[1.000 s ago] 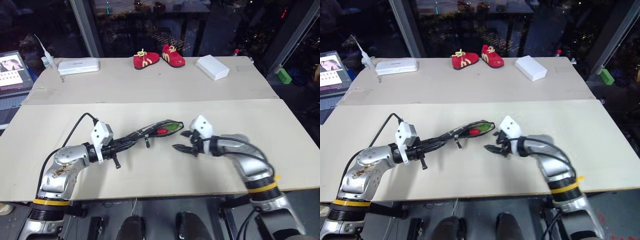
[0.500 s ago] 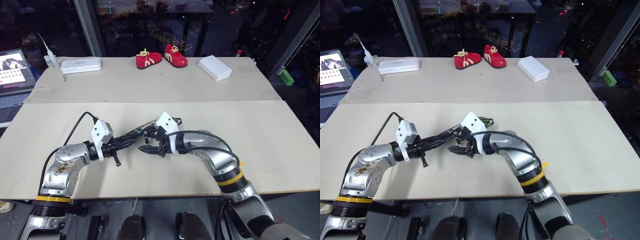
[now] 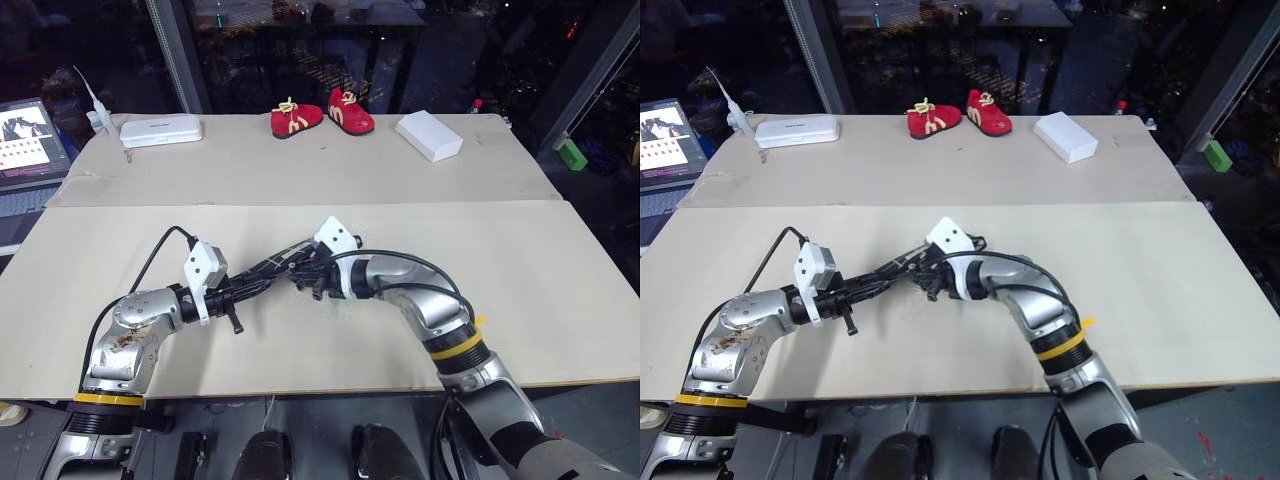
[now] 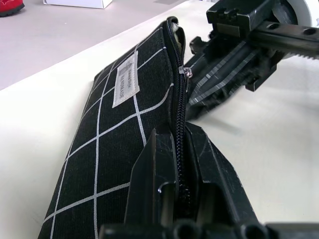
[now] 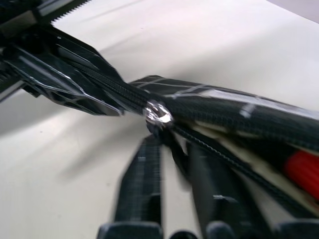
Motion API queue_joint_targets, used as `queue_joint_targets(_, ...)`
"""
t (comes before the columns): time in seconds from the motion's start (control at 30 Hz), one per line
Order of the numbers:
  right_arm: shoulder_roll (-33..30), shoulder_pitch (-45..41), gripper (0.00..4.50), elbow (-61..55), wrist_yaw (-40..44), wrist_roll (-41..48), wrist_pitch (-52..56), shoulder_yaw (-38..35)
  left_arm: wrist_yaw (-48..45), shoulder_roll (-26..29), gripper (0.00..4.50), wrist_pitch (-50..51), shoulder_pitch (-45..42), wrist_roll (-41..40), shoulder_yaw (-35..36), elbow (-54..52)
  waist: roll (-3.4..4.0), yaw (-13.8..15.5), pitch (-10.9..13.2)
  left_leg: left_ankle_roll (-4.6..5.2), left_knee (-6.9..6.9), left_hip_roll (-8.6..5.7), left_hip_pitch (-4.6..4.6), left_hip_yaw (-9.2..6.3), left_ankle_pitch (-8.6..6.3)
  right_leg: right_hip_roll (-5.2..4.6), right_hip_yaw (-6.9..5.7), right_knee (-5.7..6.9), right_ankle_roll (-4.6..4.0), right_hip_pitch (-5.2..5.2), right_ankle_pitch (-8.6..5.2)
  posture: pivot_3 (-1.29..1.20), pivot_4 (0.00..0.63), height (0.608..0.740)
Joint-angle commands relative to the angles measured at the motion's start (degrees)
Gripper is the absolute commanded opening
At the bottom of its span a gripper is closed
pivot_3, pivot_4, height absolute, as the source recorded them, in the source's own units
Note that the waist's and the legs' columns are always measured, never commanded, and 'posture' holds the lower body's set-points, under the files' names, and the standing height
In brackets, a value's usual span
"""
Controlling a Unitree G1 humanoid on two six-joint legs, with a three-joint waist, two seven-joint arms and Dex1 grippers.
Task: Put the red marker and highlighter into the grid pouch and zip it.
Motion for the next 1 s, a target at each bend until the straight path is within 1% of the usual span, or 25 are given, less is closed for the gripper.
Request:
queue_joint_targets(0.03, -1.13, -1.97, 0.04, -1.19, 1.05, 1.17, -1.63, -1.89, 0.28, -0.16, 0.0, -0.76, 0.32, -0.65, 0.96, -1.64, 0.0, 0.0, 0.0, 0.0, 0.0, 0.0, 0.0, 0.0, 0.0, 0.0, 0.0, 0.0, 0.0, 0.0, 0.0, 0.0, 0.15, 0.74)
queue_joint_targets(0.2, -4.88, -1.91, 0.04, -1.85, 2.19, 1.09, -1.37, -3.19, 0.78, -0.48, 0.0, -0.98, 1.13, -0.64, 1.11, -2.03, 0.0, 0.0, 0.0, 0.0, 0.0, 0.0, 0.0, 0.0, 0.0, 0.0, 0.01, 0.0, 0.0, 0.0, 0.0, 0.0, 0.15, 0.74)
queue_joint_targets(0.27, -8.65, -1.53, 0.04, -2.68, 3.79, 1.53, -0.04, -3.94, 1.0, -0.62, 0.0, -1.01, 1.51, -0.63, 1.19, -2.4, 0.0, 0.01, 0.0, 0.0, 0.0, 0.0, 0.0, 0.0, 0.0, 0.0, 0.01, -0.02, 0.0, 0.0, 0.0, 0.0, 0.15, 0.74)
queue_joint_targets(0.33, -12.85, -0.85, 0.04, -3.26, 5.63, 1.52, -1.55, -4.7, 1.12, -0.71, 0.0, -1.05, 1.86, -0.66, 1.27, -2.63, 0.0, 0.2, 0.0, 0.0, 0.0, -0.02, -0.03, 0.0, 0.0, -0.03, -0.01, -0.02, 0.0, 0.0, 0.0, 0.0, 0.15, 0.74)
queue_joint_targets(0.47, -19.29, -1.96, 0.04, 1.52, 5.54, 1.01, -2.82, -8.36, 1.21, -0.75, 0.0, -1.21, 2.54, -0.67, 1.37, -2.9, -0.01, 0.17, 0.0, 0.01, 0.0, -0.04, -0.06, 0.0, 0.0, -0.06, -0.03, -0.08, 0.0, 0.01, 0.0, 0.0, 0.15, 0.74)
queue_joint_targets(0.67, -23.41, -2.18, 0.04, 5.79, 6.26, 0.34, -5.84, -9.88, 1.27, -0.87, 0.0, -1.13, 2.54, -0.71, 1.27, -2.98, -0.01, -0.3, 0.0, 0.01, -0.02, 0.01, -0.01, 0.03, -0.01, 0.03, 0.05, -0.04, 0.0, -0.03, 0.0, 0.0, 0.15, 0.74)
queue_joint_targets(0.73, -23.72, -1.75, 0.04, 6.12, 6.07, 0.38, -6.35, -10.08, 1.11, -0.78, 0.0, -1.02, 2.74, -0.74, 1.25, -3.16, -0.01, -0.23, 0.0, 0.01, -0.02, 0.02, -0.01, 0.03, -0.01, 0.06, 0.05, -0.03, 0.0, -0.03, 0.0, 0.0, 0.15, 0.74)
queue_joint_targets(0.83, -22.3, -0.05, 0.04, 3.47, 7.29, 3.49, -4.55, -10.69, 0.96, -0.65, 0.0, -0.89, 2.75, -0.75, 1.19, -3.2, -0.01, -0.04, 0.0, 0.01, -0.02, 0.02, -0.02, 0.03, -0.01, 0.04, 0.05, -0.04, 0.0, -0.02, 0.0, 0.0, 0.15, 0.74)
queue_joint_targets(0.87, -21.76, 0.37, 0.63, 2.67, 7.64, 4.48, -3.5, -10.65, 0.99, -0.65, 0.0, -0.78, 2.72, -0.78, 1.16, -3.33, -0.01, 0.02, 0.0, 0.01, -0.02, 0.01, -0.02, 0.03, -0.01, 0.02, 0.05, -0.06, 0.0, -0.02, 0.0, 0.0, 0.15, 0.74)
queue_joint_targets(0.93, -21.63, 1.71, 1.11, -0.03, 8.81, 5.34, -2.46, -9.59, 1.07, -0.68, 0.0, -0.54, 2.6, -0.83, 1.0, -3.62, -0.01, 0.08, 0.0, 0.01, -0.02, 0.0, -0.05, 0.03, -0.01, -0.01, 0.05, -0.09, 0.0, -0.02, 0.0, 0.0, 0.15, 0.74)
queue_joint_targets(1.0, -21.77, 2.94, 1.88, -2.2, 9.83, 6.4, -1.3, -9.38, 1.06, -0.9, 0.0, -0.46, 2.62, -0.81, 0.6, -3.91, -0.01, 0.11, 0.0, 0.02, -0.02, 0.0, -0.07, 0.02, -0.01, -0.01, 0.04, -0.1, 0.0, -0.02, 0.0, 0.0, 0.15, 0.74)
